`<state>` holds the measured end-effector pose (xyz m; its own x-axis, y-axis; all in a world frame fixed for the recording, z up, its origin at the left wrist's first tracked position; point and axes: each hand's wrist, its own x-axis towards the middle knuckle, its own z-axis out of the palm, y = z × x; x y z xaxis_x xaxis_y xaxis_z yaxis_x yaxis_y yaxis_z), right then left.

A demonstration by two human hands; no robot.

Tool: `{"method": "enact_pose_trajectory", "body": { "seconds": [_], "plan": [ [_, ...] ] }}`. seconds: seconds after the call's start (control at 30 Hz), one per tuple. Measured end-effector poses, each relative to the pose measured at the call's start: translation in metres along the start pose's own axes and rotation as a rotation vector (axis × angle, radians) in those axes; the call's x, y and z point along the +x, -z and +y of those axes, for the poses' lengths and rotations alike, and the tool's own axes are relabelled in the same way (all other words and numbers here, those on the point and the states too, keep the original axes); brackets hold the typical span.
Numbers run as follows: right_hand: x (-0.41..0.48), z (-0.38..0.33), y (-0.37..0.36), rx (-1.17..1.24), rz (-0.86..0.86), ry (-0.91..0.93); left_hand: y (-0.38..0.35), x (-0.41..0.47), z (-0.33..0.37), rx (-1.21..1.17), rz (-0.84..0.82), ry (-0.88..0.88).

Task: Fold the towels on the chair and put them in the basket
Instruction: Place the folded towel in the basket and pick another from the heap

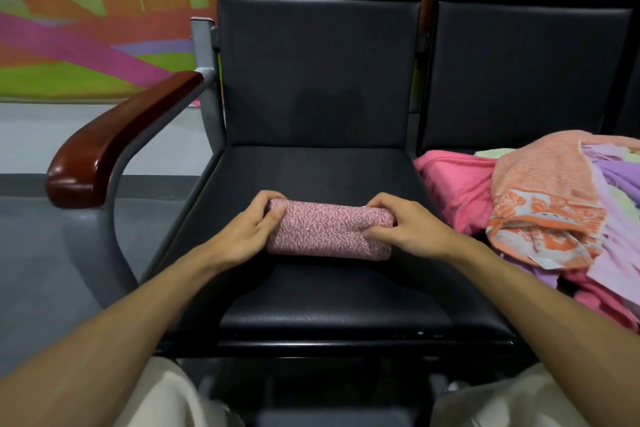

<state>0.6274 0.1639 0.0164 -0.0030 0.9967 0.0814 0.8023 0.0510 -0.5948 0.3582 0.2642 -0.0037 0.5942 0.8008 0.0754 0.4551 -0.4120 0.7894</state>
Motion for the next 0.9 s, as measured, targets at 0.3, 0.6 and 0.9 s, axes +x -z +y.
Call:
{"method": "enact_pose_trajectory", "body": {
  "seconds": [0.3, 0.6, 0.9],
  "plan": [
    [0.013, 0.002, -0.003, 0.374, -0.11, -0.32, -0.006, 0.014, 0.003, -0.016, 0.067, 0.17],
    [0.041, 0.003, -0.006, 0.295, -0.16, -0.469, -0.016, 0.037, 0.013, 0.418, -0.064, 0.645],
    [0.048, 0.005, 0.003, 0.067, -0.322, -0.363, -0.018, 0.033, 0.027, -0.103, 0.059, 0.456]
  ]
}}
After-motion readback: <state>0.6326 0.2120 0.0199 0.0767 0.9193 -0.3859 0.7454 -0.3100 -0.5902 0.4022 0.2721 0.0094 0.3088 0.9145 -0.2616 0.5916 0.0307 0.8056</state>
